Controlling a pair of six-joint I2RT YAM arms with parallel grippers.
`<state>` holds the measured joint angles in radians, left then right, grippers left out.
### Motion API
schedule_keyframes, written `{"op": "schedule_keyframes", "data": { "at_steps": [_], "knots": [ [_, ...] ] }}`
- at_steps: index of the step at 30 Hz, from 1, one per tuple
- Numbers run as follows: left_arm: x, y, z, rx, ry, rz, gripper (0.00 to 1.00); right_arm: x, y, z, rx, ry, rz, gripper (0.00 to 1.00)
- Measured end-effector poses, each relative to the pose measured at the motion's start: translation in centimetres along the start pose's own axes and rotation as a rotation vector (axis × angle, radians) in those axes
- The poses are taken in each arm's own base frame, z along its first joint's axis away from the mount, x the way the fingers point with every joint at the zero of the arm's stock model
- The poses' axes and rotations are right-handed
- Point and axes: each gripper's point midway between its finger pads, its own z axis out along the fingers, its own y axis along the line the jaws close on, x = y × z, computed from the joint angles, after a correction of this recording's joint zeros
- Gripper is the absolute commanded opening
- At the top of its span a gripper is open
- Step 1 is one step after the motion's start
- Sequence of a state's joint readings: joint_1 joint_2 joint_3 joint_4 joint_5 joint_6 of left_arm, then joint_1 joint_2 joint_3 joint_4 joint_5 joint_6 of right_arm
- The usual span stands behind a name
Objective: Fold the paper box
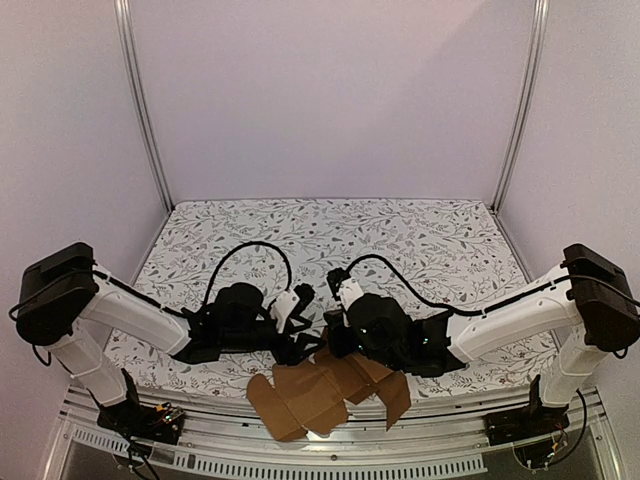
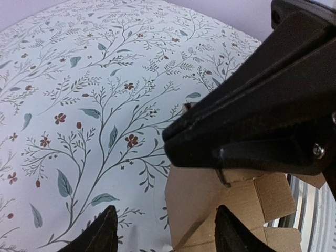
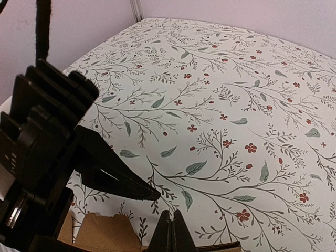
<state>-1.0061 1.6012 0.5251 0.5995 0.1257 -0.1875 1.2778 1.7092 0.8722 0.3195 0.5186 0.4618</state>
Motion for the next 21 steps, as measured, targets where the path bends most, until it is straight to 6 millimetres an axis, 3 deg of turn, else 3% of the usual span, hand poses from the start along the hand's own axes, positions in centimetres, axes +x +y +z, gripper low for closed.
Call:
{"op": "schedule_keyframes", "data": {
  "at_steps": [5,12,21],
  "knots": [
    [0.5,-0.1,1.0,0.011,0.022,-0.010,0.48,0.0,0.0,0.0,0.001,0.002,-0.001,0.00],
    [0.6,-0.4,1.7,0.026,0.030,-0.013,0.25,-0.1,0.1,0.0,0.004,0.006,-0.003,0.00],
    [0.8,-0.9,2.1,0.031,0.033,0.001,0.19,-0.3,-0.1,-0.3,0.008,0.017,-0.011,0.00]
  ]
}}
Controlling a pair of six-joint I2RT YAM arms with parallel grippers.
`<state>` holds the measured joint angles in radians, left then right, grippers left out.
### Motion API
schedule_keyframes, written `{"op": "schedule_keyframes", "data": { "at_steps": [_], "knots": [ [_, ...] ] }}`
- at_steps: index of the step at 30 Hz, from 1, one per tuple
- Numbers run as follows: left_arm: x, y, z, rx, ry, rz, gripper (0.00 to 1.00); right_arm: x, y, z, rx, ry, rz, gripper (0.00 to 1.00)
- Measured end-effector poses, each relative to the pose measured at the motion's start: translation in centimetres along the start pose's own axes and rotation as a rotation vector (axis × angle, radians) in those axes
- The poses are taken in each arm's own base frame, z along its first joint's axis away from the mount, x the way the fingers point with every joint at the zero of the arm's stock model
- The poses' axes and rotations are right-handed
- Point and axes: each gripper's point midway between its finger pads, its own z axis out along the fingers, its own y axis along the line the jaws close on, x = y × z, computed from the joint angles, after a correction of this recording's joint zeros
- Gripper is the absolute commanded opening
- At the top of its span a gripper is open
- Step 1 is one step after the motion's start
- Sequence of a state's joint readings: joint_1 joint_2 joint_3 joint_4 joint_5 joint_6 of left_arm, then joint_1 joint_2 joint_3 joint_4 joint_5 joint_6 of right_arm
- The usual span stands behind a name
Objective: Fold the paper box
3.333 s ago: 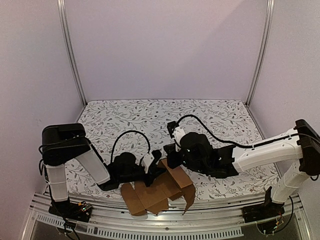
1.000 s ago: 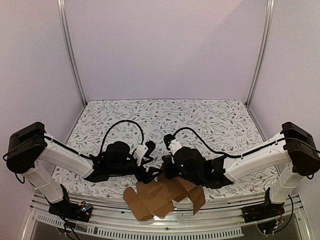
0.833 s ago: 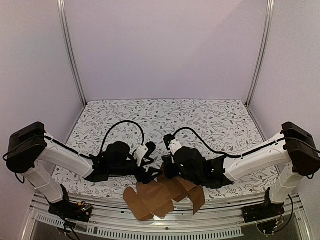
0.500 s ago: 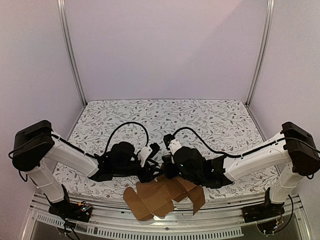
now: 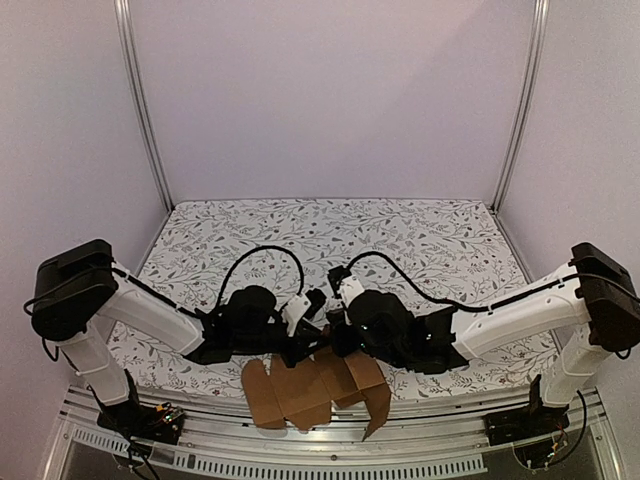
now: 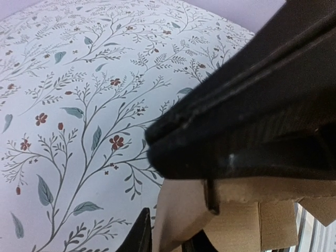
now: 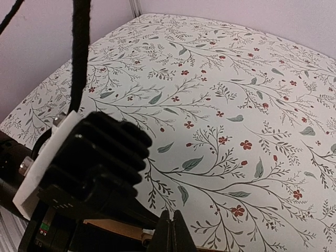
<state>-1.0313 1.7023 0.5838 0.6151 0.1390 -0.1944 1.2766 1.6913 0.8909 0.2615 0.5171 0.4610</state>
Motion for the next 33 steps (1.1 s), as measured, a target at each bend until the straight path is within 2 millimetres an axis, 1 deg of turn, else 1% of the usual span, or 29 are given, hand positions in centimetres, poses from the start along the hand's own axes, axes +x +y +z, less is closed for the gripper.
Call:
{"op": "schedule_keyframes", "data": {
  "at_steps": [3,10,12,14,16,18,19,21,22,23,25,33],
  "knots": [
    [-0.1,0.2,0.0,-0.015,-0.004,0.008,0.19,-0.7,0.0,-0.7,-0.006,-0.005,0.004,0.00],
    [-0.3,0.3,0.1,-0.035,-0.010,0.017,0.19,-4.2,0.3,-2.8,-0.043,-0.075,0.046,0.00],
    [-0.3,0.2,0.1,-0.038,-0.010,0.019,0.19,-4.7,0.4,-3.2,-0.048,-0.085,0.053,0.00],
    [-0.3,0.2,0.1,-0.040,-0.010,0.023,0.19,-4.7,0.4,-3.2,-0.048,-0.085,0.053,0.00],
    [-0.3,0.2,0.1,-0.044,-0.009,0.027,0.19,-4.3,0.4,-2.9,-0.045,-0.079,0.054,0.00],
    [-0.2,0.2,0.1,-0.047,-0.009,0.029,0.19,-3.3,0.6,-2.1,-0.050,-0.059,0.053,0.00],
    [-0.2,0.1,0.1,-0.048,-0.009,0.031,0.19,-2.3,0.9,-1.3,-0.054,-0.041,0.056,0.00],
    [-0.2,0.2,0.1,-0.057,-0.010,0.033,0.19,0.5,1.6,0.8,-0.055,0.012,0.048,0.00],
    [-0.1,0.4,0.1,-0.065,-0.007,0.034,0.20,1.1,2.4,1.9,-0.066,0.001,0.064,0.00],
    [0.3,0.6,0.1,-0.077,0.007,0.030,0.20,1.4,3.1,2.4,-0.068,-0.009,0.074,0.00],
    [1.0,0.9,0.0,-0.087,0.021,0.024,0.20,1.7,3.5,2.5,-0.065,-0.027,0.093,0.00],
    [1.2,0.5,0.3,-0.077,0.019,0.030,0.19,1.9,3.5,1.4,-0.074,-0.041,0.124,0.00]
  ]
}}
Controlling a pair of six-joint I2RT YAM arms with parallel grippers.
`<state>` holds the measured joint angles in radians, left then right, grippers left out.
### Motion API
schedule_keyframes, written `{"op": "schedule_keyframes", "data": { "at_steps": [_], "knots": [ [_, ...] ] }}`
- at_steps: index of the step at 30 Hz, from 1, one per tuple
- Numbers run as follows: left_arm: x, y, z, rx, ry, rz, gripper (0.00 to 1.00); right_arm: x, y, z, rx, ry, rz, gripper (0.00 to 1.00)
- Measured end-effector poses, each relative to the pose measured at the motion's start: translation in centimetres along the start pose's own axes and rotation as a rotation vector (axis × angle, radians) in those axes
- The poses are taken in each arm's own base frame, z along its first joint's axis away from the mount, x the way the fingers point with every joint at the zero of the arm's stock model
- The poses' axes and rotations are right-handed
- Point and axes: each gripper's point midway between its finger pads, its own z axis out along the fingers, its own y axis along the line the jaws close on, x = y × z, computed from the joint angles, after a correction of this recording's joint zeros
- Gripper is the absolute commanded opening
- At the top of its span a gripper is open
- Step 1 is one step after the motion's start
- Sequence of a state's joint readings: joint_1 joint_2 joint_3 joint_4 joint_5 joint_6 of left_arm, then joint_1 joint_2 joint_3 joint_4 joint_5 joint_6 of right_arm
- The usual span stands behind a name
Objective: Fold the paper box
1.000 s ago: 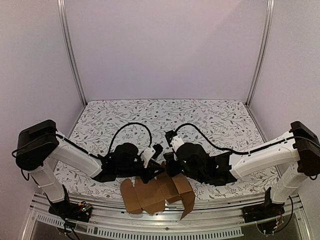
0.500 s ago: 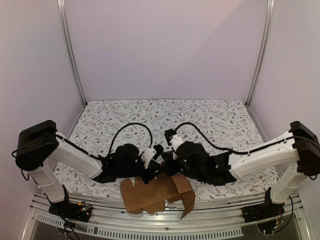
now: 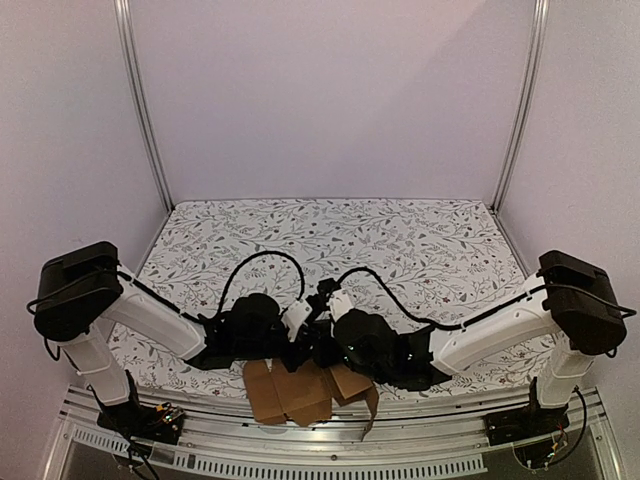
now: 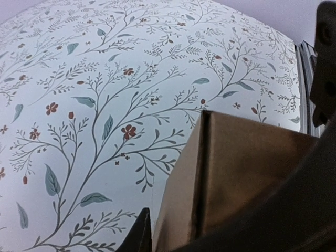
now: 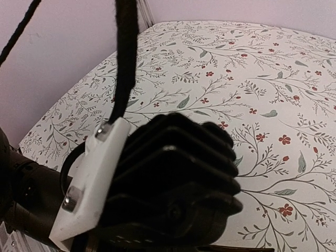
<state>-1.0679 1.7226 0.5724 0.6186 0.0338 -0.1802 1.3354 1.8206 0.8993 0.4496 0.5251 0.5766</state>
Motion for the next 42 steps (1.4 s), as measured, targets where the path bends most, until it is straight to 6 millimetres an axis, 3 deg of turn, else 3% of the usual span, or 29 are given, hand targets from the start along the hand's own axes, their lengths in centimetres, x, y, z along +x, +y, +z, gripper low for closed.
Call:
{"op": "schedule_keyframes", "data": {
  "at_steps": [3,6,14,22,29,35,39,42],
  "knots": [
    [-0.3,0.0,0.0,0.001,-0.012,0.000,0.13,-0.2,-0.1,-0.3,0.003,0.004,0.000,0.00],
    [-0.4,-0.3,0.2,0.008,-0.022,0.006,0.00,-0.2,-0.2,-0.5,0.009,0.013,-0.008,0.00],
    [-0.5,-0.3,0.4,-0.003,-0.033,0.018,0.00,-1.3,-0.6,-2.6,0.026,0.043,-0.051,0.00],
    [-0.8,0.0,0.4,-0.059,-0.041,0.028,0.00,-4.9,-1.0,-5.4,0.037,-0.007,-0.063,0.00],
    [-1.2,0.1,0.5,-0.138,-0.043,0.050,0.00,-4.0,-2.4,-4.9,0.081,0.027,-0.090,0.00],
    [-1.2,1.6,0.3,-0.252,-0.030,0.046,0.00,-3.2,-3.2,-4.7,0.104,0.057,-0.114,0.09],
    [-1.0,2.8,0.1,-0.327,-0.019,0.019,0.00,-2.8,-3.9,-5.1,0.119,0.079,-0.133,0.27],
    [-1.0,3.5,-0.1,-0.373,-0.013,-0.013,0.00,-3.1,-4.9,-6.1,0.132,0.086,-0.148,0.35]
  ]
}}
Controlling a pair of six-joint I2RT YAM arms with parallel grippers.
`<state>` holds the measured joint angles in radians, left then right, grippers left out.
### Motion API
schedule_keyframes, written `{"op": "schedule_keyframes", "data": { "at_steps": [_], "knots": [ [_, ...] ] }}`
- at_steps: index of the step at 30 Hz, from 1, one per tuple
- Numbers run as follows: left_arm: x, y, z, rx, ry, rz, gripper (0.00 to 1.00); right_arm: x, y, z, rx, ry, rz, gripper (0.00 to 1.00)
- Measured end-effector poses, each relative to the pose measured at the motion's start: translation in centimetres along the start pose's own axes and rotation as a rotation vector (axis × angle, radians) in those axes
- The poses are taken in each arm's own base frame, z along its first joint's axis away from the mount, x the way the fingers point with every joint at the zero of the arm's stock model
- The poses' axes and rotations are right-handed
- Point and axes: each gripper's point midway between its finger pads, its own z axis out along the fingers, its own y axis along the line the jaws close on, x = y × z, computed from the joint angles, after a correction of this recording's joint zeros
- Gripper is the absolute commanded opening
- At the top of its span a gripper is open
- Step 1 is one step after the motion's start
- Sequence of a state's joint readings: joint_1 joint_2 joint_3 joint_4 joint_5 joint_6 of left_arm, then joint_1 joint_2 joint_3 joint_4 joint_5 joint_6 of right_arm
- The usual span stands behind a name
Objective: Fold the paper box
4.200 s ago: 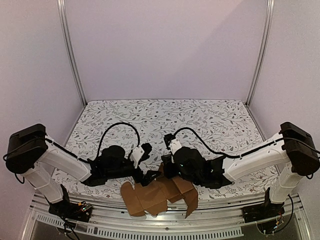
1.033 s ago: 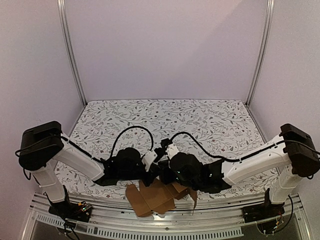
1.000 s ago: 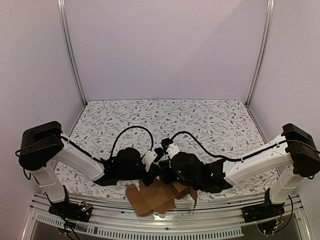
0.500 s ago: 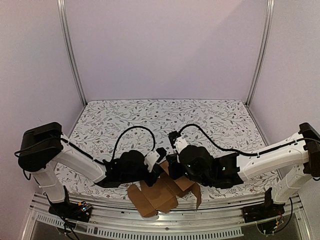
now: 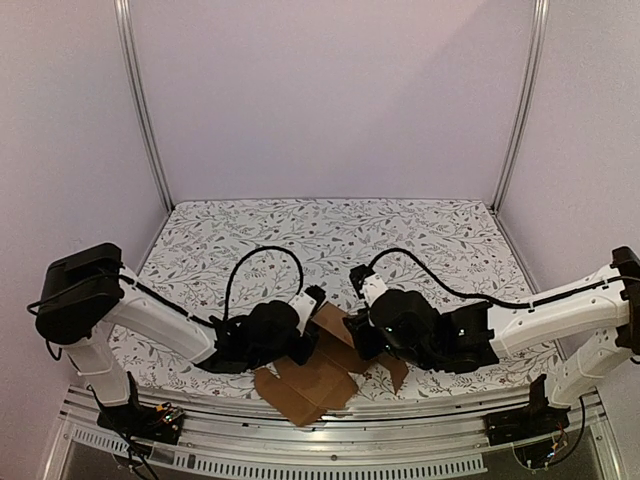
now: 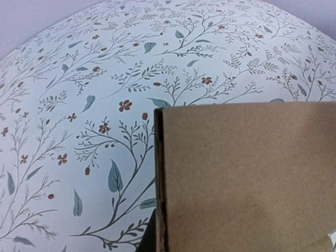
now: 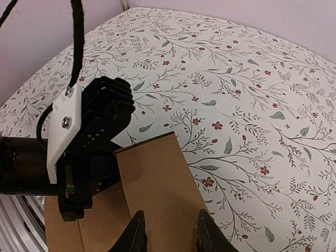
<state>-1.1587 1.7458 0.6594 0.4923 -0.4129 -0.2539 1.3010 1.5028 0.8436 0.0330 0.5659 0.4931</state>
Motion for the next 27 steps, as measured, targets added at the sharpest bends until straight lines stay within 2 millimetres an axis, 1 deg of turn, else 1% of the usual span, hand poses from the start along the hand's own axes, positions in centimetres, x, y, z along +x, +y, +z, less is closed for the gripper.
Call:
{"op": "schedule_keyframes", "data": {
  "at_steps": [2,4,5,8,11,18,27],
  "knots": [
    [-0.2,0.3,0.1,-0.025,0.010,-0.018,0.00,-0.4,-0.7,-0.6,0.006,0.000,-0.001,0.37],
    [-0.5,0.6,0.2,-0.051,0.019,-0.040,0.00,-0.9,-1.3,-1.3,0.011,-0.005,-0.003,0.37],
    [-0.6,0.7,0.3,-0.065,0.028,-0.054,0.00,-1.1,-1.6,-1.6,0.013,-0.007,-0.005,0.33],
    [-0.4,1.3,0.3,-0.111,0.061,-0.098,0.00,-1.8,-2.3,-2.6,0.017,-0.014,-0.013,0.16],
    [-0.3,1.8,0.2,-0.149,0.091,-0.157,0.00,-2.2,-2.9,-3.1,0.018,-0.015,-0.019,0.00],
    [-0.2,1.9,-0.1,-0.177,0.143,-0.269,0.00,-1.4,-4.0,-2.7,0.026,0.028,-0.020,0.00],
    [0.1,1.8,-0.5,-0.187,0.177,-0.377,0.00,0.7,-4.9,-0.8,0.047,0.102,-0.030,0.00]
  ]
}}
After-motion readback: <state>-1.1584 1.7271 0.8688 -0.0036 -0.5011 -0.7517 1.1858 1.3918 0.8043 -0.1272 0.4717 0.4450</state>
